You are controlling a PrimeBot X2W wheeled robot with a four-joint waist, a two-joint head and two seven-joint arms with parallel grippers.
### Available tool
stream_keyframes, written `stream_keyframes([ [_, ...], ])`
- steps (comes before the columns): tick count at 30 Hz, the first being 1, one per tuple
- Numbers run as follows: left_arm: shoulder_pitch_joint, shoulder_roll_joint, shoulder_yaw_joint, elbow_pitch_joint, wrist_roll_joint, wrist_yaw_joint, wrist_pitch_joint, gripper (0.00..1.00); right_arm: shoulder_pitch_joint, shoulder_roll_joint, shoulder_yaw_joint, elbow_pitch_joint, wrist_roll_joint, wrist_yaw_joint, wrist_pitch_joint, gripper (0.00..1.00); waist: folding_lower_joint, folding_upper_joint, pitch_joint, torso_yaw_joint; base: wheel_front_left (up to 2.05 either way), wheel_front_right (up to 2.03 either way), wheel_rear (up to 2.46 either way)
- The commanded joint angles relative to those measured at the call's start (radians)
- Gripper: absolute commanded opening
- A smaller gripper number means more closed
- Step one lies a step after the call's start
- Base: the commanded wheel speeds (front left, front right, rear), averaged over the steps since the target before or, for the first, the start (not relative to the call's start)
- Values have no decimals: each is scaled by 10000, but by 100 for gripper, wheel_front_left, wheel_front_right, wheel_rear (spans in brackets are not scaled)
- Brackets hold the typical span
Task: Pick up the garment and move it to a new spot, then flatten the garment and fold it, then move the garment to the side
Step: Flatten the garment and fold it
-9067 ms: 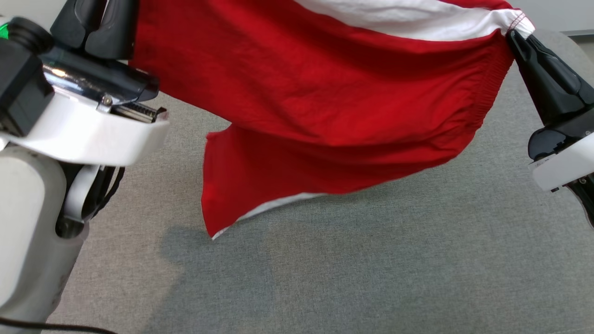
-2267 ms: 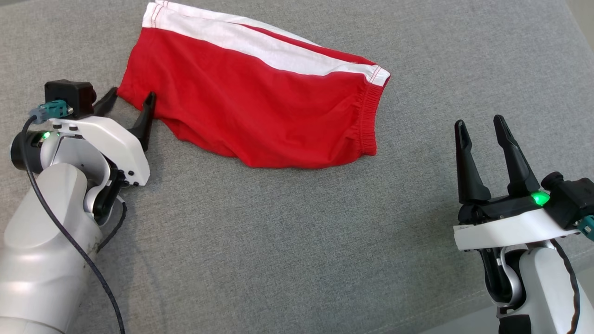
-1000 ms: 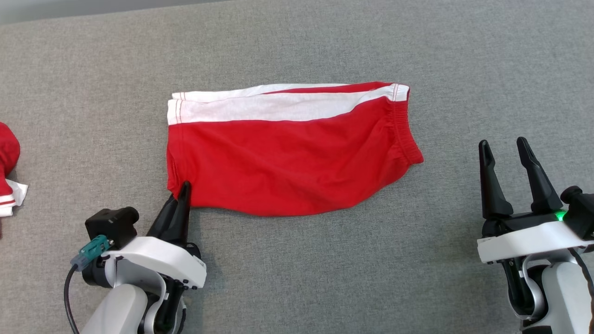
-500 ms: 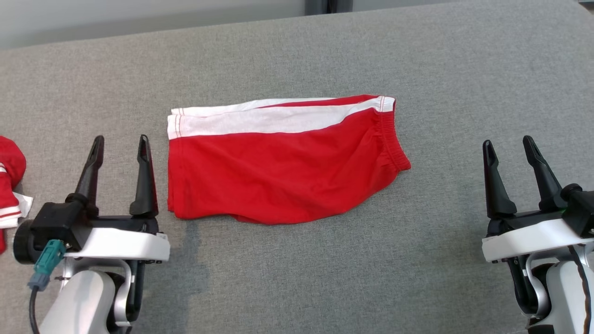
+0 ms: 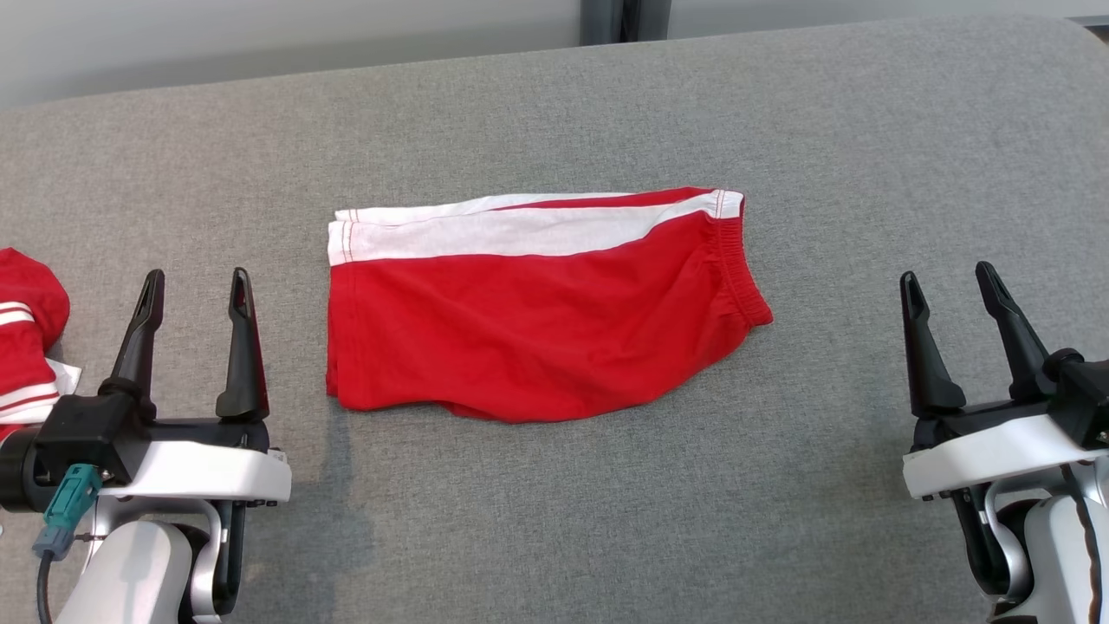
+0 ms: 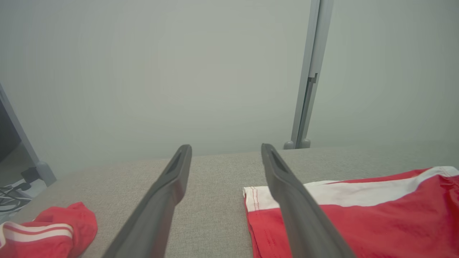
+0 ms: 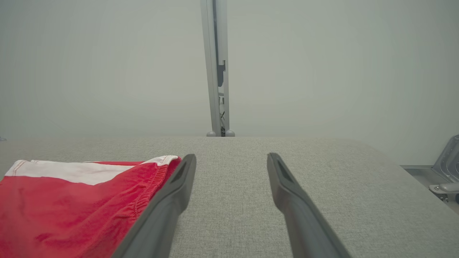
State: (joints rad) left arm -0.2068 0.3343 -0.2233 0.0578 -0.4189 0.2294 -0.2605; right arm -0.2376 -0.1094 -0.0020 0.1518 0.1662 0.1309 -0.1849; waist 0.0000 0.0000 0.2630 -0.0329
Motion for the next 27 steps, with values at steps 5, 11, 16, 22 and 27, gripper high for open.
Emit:
stream_keyframes([
  [5, -7, -81, -12, 75, 132, -94, -50, 100, -27, -94, -173, -107, -101, -3, 126, 100, 0, 0, 17, 203, 0, 0, 0],
  [11, -351, -199, -55, 49, 242, -160, -44, 100, -683, -252, 106, 165, 2, -3, 461, 100, 0, 0, 282, 773, 0, 0, 0],
  [16, -541, -361, 9, 50, 337, -263, -44, 100, -1254, -343, 696, 890, 162, -3, 715, 100, 0, 0, 476, 1289, 0, 0, 0],
  [22, -754, -652, 130, 121, 488, -522, -43, 100, -1835, -294, 1034, 2399, 481, -3, 780, 100, 0, 0, 694, 1941, 0, 0, 0],
  [27, -826, -931, 246, 182, 691, -714, -45, 100, -2021, -346, 785, 3526, 917, -3, 707, 100, 0, 0, 815, 2208, 0, 0, 0],
])
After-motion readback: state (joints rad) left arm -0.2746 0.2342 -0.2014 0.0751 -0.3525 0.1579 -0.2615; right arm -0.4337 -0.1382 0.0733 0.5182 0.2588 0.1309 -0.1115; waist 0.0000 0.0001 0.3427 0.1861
